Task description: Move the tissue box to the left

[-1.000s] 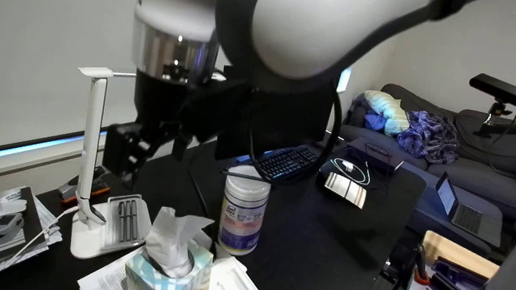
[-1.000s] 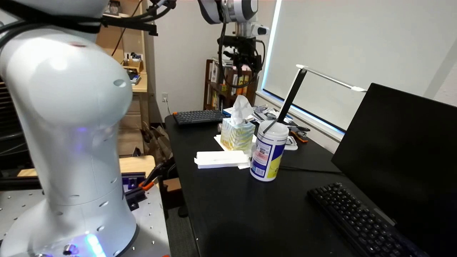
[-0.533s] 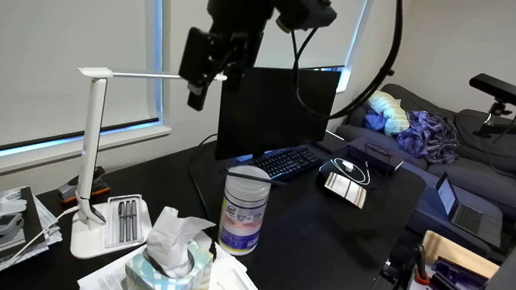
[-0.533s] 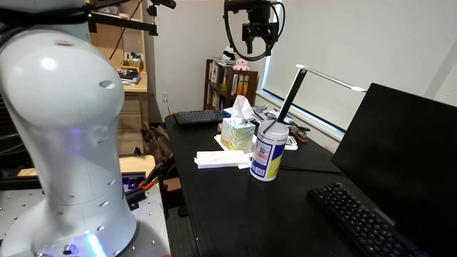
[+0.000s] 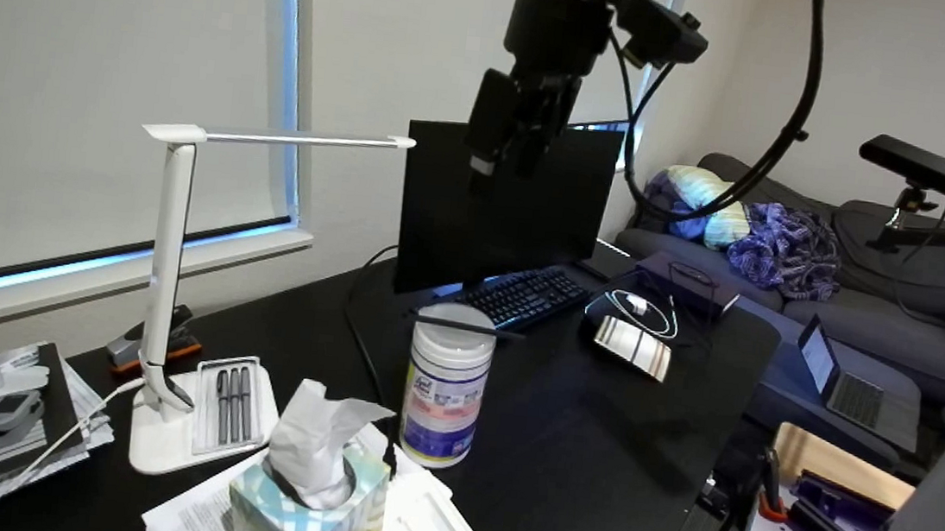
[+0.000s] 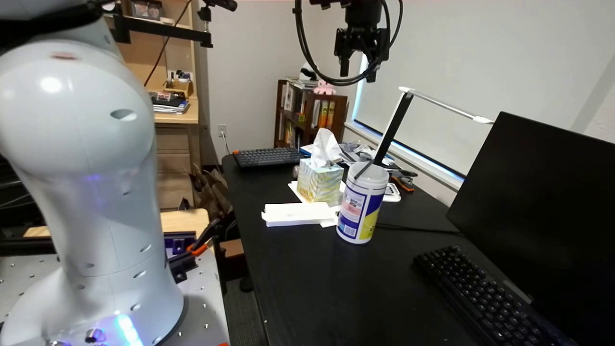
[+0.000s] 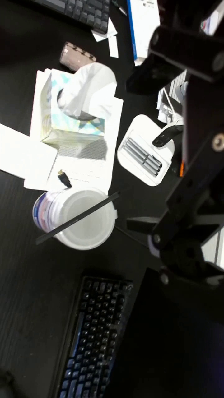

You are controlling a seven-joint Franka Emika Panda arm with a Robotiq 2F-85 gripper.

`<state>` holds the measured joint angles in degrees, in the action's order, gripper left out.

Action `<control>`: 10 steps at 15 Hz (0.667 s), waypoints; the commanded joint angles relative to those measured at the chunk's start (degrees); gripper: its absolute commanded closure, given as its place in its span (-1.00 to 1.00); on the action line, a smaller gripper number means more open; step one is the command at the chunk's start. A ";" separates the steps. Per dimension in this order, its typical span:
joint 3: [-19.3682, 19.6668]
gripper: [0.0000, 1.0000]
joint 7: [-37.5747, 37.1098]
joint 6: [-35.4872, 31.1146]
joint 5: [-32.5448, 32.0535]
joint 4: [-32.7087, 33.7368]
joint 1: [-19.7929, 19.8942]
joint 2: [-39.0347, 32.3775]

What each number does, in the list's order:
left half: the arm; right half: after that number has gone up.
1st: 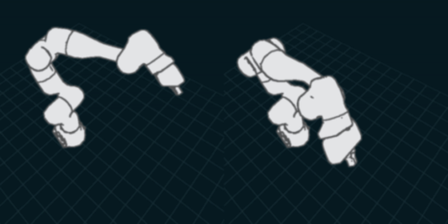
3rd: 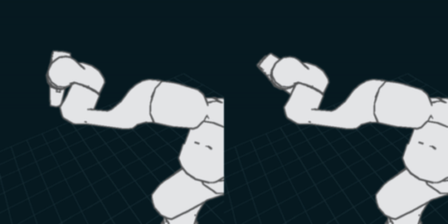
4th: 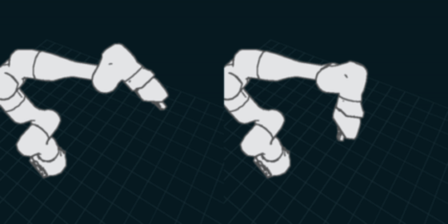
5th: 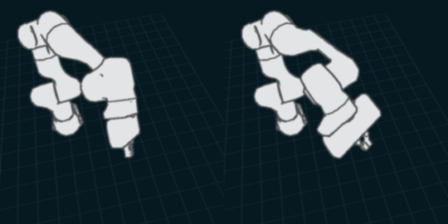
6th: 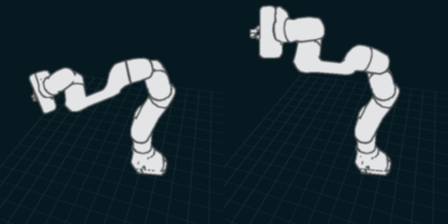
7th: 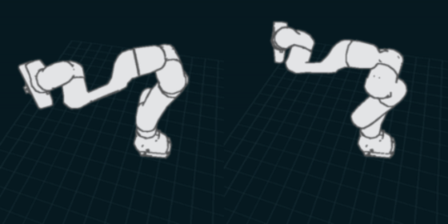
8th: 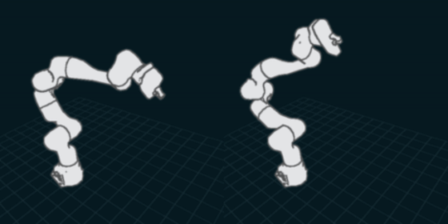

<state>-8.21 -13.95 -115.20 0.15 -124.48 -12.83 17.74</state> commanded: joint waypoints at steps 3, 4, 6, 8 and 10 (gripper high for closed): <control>2.45 -1.00 6.22 4.45 1.06 -7.95 3.84 8.18; 3.06 -1.00 7.22 4.75 1.30 -8.62 4.28 8.75; 2.09 -1.00 5.47 3.73 0.58 -7.05 4.81 6.76; 2.58 -1.00 6.01 3.73 0.61 -8.38 5.13 8.04; 2.59 -1.00 6.04 3.73 0.62 -8.61 5.13 8.39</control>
